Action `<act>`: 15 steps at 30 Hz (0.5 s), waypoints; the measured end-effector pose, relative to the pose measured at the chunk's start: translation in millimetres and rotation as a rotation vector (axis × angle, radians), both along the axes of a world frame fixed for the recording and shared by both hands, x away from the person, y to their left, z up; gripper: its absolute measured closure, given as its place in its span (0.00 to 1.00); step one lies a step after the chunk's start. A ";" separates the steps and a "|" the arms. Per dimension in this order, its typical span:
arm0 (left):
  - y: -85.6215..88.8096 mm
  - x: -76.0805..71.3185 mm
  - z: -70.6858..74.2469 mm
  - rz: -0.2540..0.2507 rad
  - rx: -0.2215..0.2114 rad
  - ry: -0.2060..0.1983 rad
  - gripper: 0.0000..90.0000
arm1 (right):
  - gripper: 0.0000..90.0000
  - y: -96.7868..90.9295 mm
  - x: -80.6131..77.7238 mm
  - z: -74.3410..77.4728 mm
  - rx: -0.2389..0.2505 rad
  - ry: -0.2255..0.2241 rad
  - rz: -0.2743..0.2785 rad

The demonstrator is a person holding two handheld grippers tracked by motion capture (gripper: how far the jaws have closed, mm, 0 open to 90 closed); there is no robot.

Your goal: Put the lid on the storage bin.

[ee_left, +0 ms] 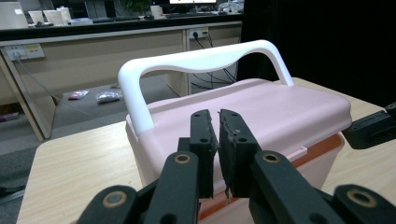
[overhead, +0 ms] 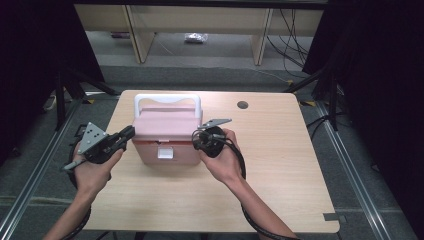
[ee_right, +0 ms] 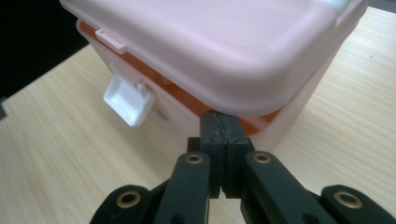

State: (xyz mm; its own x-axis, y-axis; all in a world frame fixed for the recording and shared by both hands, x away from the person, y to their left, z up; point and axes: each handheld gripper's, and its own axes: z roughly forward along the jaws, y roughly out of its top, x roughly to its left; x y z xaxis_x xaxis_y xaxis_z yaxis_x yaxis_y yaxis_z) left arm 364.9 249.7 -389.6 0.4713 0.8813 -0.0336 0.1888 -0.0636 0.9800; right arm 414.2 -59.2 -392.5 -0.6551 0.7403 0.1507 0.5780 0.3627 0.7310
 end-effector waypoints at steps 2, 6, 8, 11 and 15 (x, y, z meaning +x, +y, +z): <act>1.4 -0.1 -1.1 0.005 -0.003 0.000 0.91 | 1.00 -2.2 -1.3 -2.1 -0.010 -0.013 0.007; 2.6 -1.0 -2.9 0.011 -0.013 -0.002 0.89 | 1.00 -8.3 -3.8 -2.7 -0.033 -0.024 0.010; 3.4 -1.4 -4.7 0.018 -0.019 -0.002 0.87 | 1.00 -11.7 -4.4 -2.0 -0.029 -0.041 0.011; 5.0 -2.0 -7.5 0.029 -0.022 -0.005 0.84 | 0.99 -16.4 -5.7 -0.2 -0.022 -0.037 -0.010; 10.1 -3.5 -9.4 0.047 -0.039 -0.017 0.77 | 0.96 -26.6 -5.7 2.0 -0.036 -0.048 -0.020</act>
